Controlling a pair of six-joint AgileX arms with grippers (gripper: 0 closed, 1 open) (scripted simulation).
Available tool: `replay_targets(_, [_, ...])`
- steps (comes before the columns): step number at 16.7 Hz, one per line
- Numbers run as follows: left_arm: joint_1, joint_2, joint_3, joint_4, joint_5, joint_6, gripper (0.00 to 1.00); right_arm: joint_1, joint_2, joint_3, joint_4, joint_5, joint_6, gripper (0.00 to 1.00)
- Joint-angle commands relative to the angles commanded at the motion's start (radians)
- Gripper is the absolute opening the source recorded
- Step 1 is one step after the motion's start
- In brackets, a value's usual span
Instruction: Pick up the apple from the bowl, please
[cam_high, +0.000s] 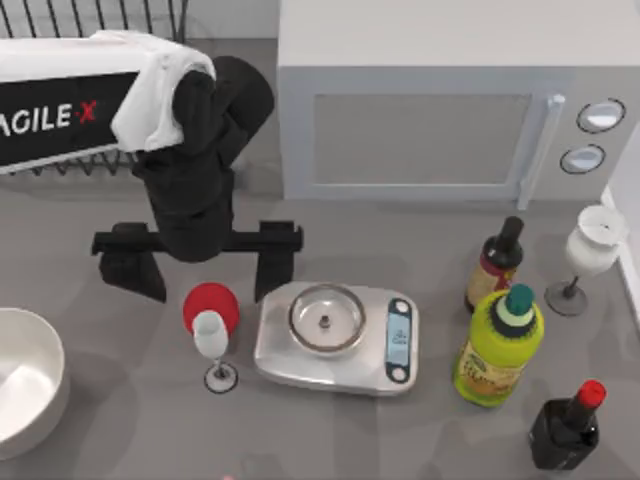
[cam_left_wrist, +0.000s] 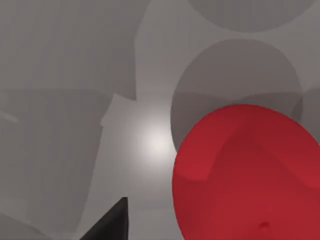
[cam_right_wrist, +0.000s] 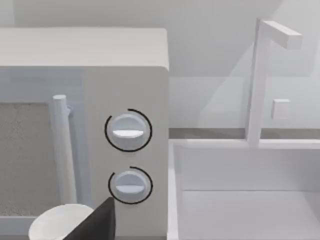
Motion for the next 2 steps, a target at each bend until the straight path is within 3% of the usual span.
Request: replay_targets(2, [0.0, 0.0, 0.0, 0.0, 0.0, 0.0, 1.0, 0.0, 0.0, 0.0, 0.0, 0.0, 0.0, 1.0])
